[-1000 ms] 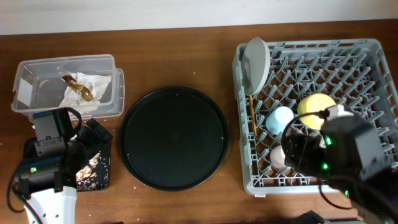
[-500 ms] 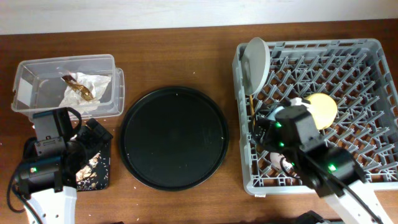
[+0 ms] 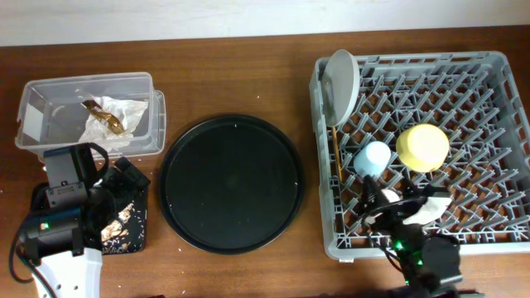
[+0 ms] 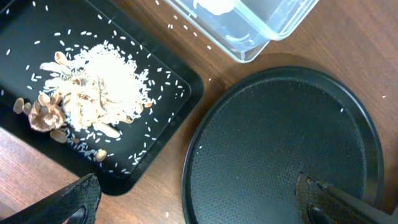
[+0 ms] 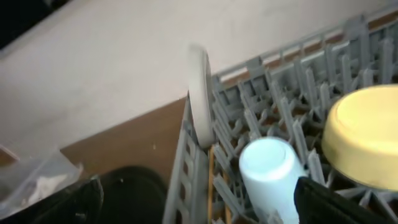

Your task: Sort waste into correct bins and load items into the dishwasher rack

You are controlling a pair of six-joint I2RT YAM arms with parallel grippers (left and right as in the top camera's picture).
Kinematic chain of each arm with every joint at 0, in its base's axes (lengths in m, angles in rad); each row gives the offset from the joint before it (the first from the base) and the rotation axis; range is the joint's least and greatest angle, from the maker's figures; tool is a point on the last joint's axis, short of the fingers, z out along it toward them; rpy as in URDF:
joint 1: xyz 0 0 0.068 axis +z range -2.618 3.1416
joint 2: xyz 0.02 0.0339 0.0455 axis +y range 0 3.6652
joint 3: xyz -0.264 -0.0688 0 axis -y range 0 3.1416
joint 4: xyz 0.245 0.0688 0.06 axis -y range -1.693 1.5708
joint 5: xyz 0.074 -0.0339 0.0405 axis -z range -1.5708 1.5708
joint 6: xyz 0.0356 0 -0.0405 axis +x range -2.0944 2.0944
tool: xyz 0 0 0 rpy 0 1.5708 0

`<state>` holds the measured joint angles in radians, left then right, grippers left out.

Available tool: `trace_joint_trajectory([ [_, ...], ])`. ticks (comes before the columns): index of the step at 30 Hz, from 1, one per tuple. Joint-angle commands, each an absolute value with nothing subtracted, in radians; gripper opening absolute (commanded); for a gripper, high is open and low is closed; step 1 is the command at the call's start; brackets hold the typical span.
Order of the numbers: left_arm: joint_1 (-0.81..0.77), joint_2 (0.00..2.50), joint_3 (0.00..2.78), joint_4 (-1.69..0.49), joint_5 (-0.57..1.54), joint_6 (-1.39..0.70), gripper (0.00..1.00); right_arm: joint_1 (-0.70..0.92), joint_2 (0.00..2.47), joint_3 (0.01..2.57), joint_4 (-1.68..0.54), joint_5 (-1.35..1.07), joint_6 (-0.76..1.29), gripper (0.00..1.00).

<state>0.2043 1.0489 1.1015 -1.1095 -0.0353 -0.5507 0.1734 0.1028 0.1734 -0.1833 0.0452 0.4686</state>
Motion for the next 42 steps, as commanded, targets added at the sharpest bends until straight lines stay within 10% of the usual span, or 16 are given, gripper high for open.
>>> trace_joint_trajectory([
  [1,0.208,1.046,1.104,-1.109,-0.049,-0.553,0.99,0.153,0.01,0.059,-0.089,0.015,0.437,0.99],
  [9,0.208,1.046,1.104,-1.109,-0.049,-0.553,0.99,-0.035,0.003,0.006,-0.081,0.005,0.083,0.99],
  [42,0.106,0.976,0.923,-0.947,-0.075,-0.399,0.99,-0.086,0.003,0.006,-0.081,0.007,-0.011,0.99],
])
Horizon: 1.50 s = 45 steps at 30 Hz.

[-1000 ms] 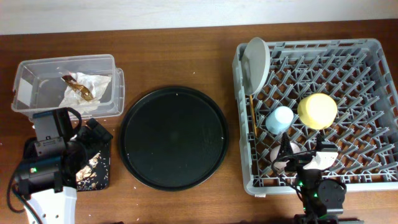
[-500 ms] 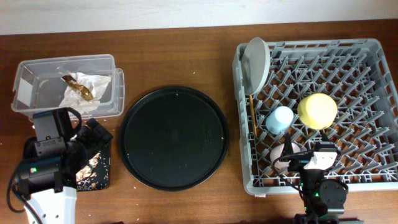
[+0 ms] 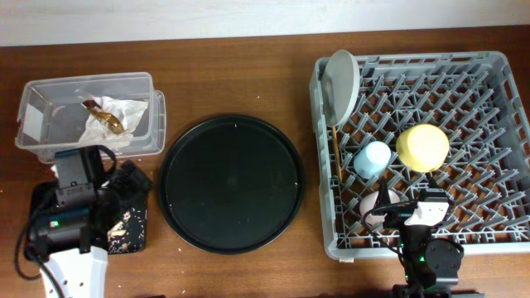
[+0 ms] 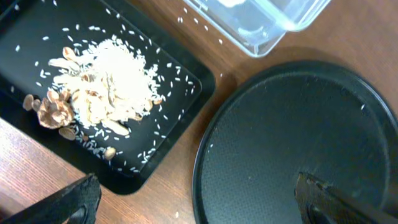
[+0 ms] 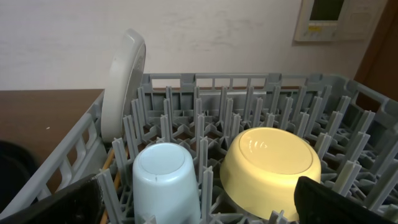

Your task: Sort waste into correct bins and load items into the dishwasher rack

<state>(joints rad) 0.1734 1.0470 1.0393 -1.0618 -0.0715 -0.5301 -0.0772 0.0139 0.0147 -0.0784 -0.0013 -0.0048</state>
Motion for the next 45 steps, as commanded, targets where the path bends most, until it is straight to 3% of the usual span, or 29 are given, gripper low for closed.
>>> trace_joint_trajectory([
  [1,0.065,0.932,0.854,-0.867,-0.075,-0.348,0.99,-0.086,0.003,0.006,-0.081,0.007,-0.011,0.99],
  [4,-0.06,0.728,0.566,-0.55,-0.075,-0.215,0.99,-0.086,0.003,0.006,-0.081,0.007,-0.011,0.99],
  [7,-0.063,0.495,0.297,-0.376,-0.08,-0.207,0.99,-0.086,0.003,0.006,-0.081,0.007,-0.011,0.99],
  [11,-0.063,0.36,0.072,-0.15,-0.095,-0.207,0.99,-0.086,0.003,0.006,-0.081,0.007,-0.011,0.99],
  [16,-0.063,0.097,0.033,-0.129,-0.037,-0.207,0.99,-0.086,0.003,0.006,-0.081,0.007,-0.011,0.99],
  [20,-0.063,0.029,0.032,-0.124,-0.095,-0.186,0.99,-0.086,0.003,0.006,-0.081,0.007,-0.011,0.99],
  [21,-0.063,0.009,0.031,-0.124,-0.09,0.022,0.99,-0.086,0.003,0.006,-0.081,0.007,-0.011,0.99],
  [23,-0.063,0.005,0.031,-0.124,-0.092,0.157,0.99,-0.086,0.003,0.006,-0.081,0.007,-0.011,0.99],
  [36,-0.063,0.005,0.031,-0.128,-0.054,0.144,0.99,-0.086,0.003,0.006,-0.081,0.007,-0.011,0.99],
  [40,-0.063,0.005,0.031,-0.127,-0.087,-0.002,0.99,-0.086,0.003,0.006,-0.081,0.007,-0.011,0.99],
  [45,-0.063,0.005,0.031,-0.125,-0.079,-0.007,0.99,-0.086,0.003,0.006,-0.081,0.007,-0.011,0.99],
])
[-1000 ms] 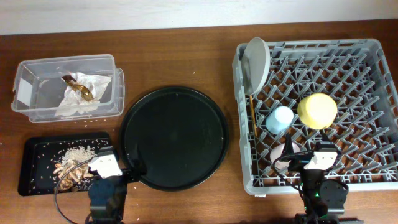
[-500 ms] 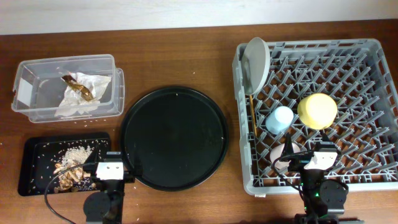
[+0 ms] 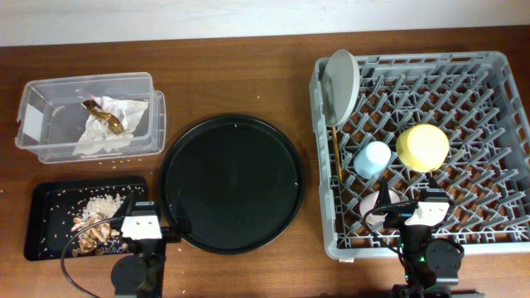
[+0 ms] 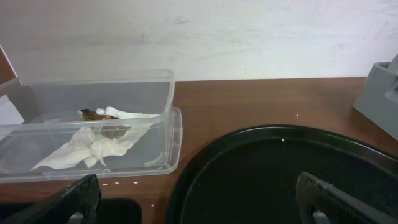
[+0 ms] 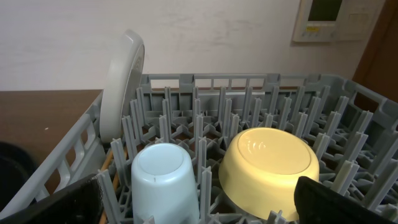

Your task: Sort waste into correct bins and load items into the dishwasher rack

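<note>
The grey dishwasher rack on the right holds a white plate on edge, an upturned light blue cup and an upturned yellow bowl. My right gripper sits low at the rack's front, open and empty, facing the cup and bowl. The clear bin holds crumpled tissue and a brown wrapper. The small black tray holds rice and food scraps. My left gripper rests at the table's front edge, open and empty.
A round black tray lies bare in the middle, between the bins and the rack. A wooden stick lies along the rack's left side. The left wrist view looks level at the clear bin and the round tray.
My left arm has left its place above the small black tray and now sits low at the front edge, looking level across the table. The right arm and all objects are unchanged.
First my left gripper hung open over the food-scrap tray and my right gripper stood tilted over the rack's front left. Then the right one sat level at the rack's front. Now the left one is low at the table's front too, and both are empty.
</note>
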You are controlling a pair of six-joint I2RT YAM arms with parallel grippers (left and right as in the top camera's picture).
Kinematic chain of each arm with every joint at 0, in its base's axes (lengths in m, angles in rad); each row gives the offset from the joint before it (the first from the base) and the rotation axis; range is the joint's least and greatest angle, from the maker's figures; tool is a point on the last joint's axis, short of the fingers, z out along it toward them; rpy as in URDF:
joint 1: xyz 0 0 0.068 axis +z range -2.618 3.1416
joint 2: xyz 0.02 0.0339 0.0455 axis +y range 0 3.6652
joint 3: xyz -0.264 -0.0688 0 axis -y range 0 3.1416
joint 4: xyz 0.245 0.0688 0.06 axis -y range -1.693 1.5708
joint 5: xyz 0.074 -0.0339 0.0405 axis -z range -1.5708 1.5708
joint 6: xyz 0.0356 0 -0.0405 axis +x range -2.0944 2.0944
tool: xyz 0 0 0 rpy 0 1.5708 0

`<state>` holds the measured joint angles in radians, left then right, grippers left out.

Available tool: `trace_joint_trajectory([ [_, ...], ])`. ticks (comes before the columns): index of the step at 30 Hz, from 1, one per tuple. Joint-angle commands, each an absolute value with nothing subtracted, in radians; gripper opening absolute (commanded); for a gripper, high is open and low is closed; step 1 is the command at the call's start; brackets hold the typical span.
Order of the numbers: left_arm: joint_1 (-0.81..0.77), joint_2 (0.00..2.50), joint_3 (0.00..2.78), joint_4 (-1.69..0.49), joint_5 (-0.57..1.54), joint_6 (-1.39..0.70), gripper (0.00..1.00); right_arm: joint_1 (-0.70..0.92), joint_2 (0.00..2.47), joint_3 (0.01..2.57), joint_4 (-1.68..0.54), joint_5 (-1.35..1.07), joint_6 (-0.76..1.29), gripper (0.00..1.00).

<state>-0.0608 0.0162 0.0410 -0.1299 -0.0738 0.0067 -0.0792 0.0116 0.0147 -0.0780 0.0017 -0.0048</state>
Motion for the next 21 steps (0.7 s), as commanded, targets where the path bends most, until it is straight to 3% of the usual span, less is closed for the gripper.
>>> trace_joint_trajectory([
  [1,-0.063,0.005,0.031,-0.128,-0.021,-0.008,0.99,-0.086,0.003,0.006,-0.081,0.007,-0.011,0.99],
  [21,-0.063,0.005,0.031,-0.127,-0.049,-0.004,0.99,-0.086,0.003,0.006,-0.081,0.007,-0.011,0.99],
])
